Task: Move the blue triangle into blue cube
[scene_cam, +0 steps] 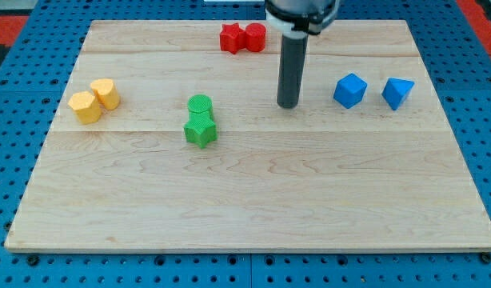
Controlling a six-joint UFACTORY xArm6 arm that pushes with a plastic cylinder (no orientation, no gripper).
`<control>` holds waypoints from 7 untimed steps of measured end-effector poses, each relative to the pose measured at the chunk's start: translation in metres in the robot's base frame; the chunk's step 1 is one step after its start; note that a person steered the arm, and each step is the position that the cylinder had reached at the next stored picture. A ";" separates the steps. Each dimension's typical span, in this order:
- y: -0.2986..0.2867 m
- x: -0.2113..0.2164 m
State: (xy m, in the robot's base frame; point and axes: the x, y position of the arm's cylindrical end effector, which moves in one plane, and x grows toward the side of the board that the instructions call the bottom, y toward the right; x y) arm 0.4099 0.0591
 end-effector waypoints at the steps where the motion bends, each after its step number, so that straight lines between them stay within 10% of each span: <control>1: 0.024 0.057; 7: 0.182 0.020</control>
State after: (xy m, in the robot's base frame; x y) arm 0.4298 0.2411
